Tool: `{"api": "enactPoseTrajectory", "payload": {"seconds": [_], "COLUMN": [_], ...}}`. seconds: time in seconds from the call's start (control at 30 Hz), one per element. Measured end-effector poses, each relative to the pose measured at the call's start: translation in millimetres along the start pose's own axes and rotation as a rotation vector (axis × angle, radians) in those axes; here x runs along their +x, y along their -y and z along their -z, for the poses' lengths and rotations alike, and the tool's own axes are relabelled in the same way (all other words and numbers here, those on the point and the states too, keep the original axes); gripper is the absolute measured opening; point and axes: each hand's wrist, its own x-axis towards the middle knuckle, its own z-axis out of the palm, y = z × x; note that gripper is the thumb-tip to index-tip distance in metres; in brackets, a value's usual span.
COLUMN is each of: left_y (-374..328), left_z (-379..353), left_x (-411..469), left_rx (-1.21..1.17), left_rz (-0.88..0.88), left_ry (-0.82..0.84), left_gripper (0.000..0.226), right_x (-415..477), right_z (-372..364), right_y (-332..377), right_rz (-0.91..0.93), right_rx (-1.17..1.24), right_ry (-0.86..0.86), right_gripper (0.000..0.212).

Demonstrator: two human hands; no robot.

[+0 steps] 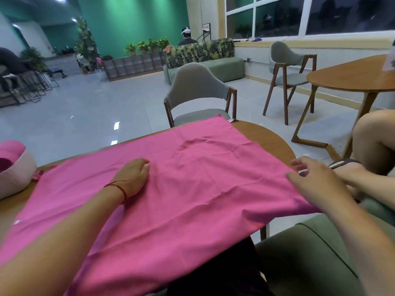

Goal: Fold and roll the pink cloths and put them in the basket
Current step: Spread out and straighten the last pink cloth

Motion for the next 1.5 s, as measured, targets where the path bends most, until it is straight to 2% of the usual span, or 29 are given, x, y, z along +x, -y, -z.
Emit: {"api": "enactPoseTrajectory", "payload": {"seconds": [0.17, 0.37, 0.5, 0.67, 0.73, 0.83, 0.93, 1.03, 1.17, 1.3, 1.5], "left_y": [83.2, 122.8, 114.1, 110.4, 108.4, 87.4, 48.3, 7.1, -25.5, -0.9, 40.2], "left_z": [14.6, 14.8, 20.0, 35.7, 38.6, 42.8, 48.9, 62.2, 82.5, 68.1, 75.1], "left_x": [-37.4, -32.0, -31.4, -30.3, -32.6, -47.7, -96.1, -162.9, -250.6, -289.2, -305.7], "left_rx": [0.121, 0.199, 0.192, 0.170, 0.180, 0.239, 0.105, -0.146, -0.185, 0.017, 0.050], "left_rz": [0.130, 0.197, 0.322, 0.324, 0.323, 0.253, 0.023, -0.136, -0.218, -0.181, 0.031], "left_ry": [-0.023, 0.227, 0.251, 0.260, 0.262, 0.199, 0.116, 0.098, -0.013, -0.112, -0.238], "left_gripper": [0.053, 0.074, 0.060, 0.057, 0.057, 0.061, 0.070, 0.035, 0.028, 0.032, 0.030], "right_x": [3.7, -43.9, -83.1, -115.6, -119.4, -115.7, -108.9, -93.2, -72.1, -66.5, -67.7], "right_z": [-25.6, -70.8, -98.3, -100.7, -100.5, -101.5, -96.5, -96.5, -104.6, -102.2, -90.1], "right_y": [52.1, 129.8, 149.6, 132.9, 124.3, 116.1, 121.8, 138.1, 158.0, 168.8, 165.9], "right_rz": [0.175, 0.584, 0.898, 1.015, 1.062, 1.080, 0.976, 0.848, 0.764, 0.721, 0.707], "right_rx": [0.040, -0.023, -0.143, -0.111, -0.149, -0.101, 0.093, 0.136, 0.236, 0.255, 0.168], "right_ry": [0.145, 0.380, 0.435, 0.400, 0.407, 0.350, 0.331, 0.311, 0.330, 0.381, 0.355], "right_gripper": [0.031, 0.019, 0.030, 0.053, 0.054, 0.038, 0.023, 0.021, 0.009, 0.011, 0.005]}}
